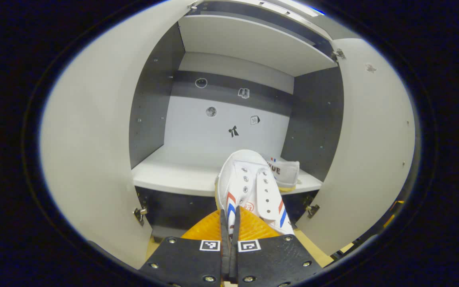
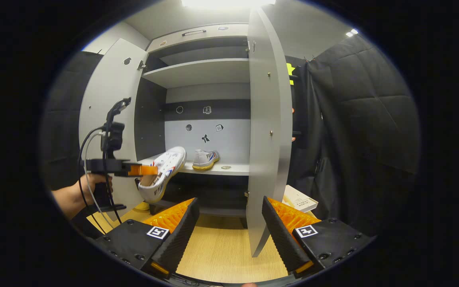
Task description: Grab one shoe with the right hand and put it into the shoe cabinet, grab the other shoe with the left hand and put it into the shoe cabinet; then close the right door with the right hand and the left door with the left hand.
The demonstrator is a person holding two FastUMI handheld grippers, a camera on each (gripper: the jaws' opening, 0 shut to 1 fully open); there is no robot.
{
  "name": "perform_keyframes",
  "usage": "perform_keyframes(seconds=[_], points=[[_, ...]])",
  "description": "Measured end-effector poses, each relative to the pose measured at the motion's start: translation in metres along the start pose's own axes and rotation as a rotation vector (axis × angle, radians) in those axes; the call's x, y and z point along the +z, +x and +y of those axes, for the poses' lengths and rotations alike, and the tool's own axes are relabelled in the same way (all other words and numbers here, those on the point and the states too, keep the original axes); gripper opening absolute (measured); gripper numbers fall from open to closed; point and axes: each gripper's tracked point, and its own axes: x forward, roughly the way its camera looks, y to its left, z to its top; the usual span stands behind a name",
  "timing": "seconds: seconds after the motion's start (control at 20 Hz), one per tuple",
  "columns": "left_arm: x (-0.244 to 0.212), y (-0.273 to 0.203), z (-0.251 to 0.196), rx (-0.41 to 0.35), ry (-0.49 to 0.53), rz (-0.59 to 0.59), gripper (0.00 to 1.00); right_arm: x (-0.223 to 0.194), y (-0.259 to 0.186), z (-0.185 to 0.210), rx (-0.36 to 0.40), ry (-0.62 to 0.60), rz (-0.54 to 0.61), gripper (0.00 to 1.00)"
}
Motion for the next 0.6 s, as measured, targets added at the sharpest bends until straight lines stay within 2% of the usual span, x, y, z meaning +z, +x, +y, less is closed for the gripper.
perform_keyframes(seconds=[0.25, 0.4, 0.45, 0.55, 0.6], points=[[0.052, 0.063, 0.014, 0.041, 0.037, -0.031, 0.01, -0.009, -0.004, -0.008, -0.025, 0.004, 0.024, 0.99], [0.06, 0.109, 0.033, 0.081, 0.026, -0.005, 0.01, -0.013, -0.009, -0.014, -0.042, 0.004, 0.031, 0.99], [0.06, 0.124, 0.039, 0.1, 0.016, 0.011, 0.01, -0.013, -0.01, -0.016, -0.048, 0.001, 0.033, 0.94], [0.049, 0.142, 0.043, 0.094, -0.038, 0.075, 0.01, -0.015, -0.013, -0.02, -0.059, -0.003, 0.036, 0.94], [0.045, 0.147, 0.046, 0.092, -0.059, 0.098, 0.0, -0.015, -0.014, -0.023, -0.064, -0.003, 0.038, 0.99]])
